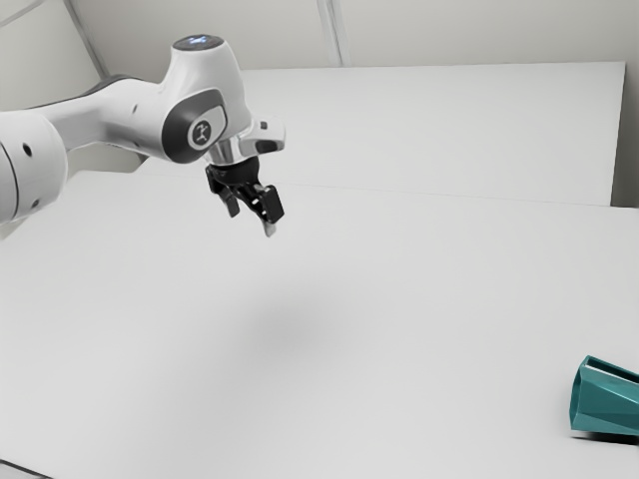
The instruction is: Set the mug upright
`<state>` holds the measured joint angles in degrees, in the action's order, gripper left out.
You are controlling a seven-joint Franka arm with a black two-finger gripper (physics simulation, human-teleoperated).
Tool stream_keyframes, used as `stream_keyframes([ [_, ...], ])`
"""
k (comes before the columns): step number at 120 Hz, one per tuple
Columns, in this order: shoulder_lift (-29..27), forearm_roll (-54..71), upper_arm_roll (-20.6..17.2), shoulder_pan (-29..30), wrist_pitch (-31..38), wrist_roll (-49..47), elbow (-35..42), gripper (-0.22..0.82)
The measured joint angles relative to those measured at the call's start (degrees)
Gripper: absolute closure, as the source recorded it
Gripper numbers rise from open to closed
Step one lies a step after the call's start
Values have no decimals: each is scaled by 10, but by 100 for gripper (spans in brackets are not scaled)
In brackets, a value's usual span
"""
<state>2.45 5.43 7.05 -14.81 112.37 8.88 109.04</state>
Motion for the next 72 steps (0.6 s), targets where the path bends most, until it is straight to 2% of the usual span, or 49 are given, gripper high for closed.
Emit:
stream_keyframes([
  [21,-18,-1,-2,-11,1,-8,5,0],
  [49,-30,-77,-5,-36,17,-46,32,0],
  [72,-33,-143,14,-105,48,-94,66,0],
])
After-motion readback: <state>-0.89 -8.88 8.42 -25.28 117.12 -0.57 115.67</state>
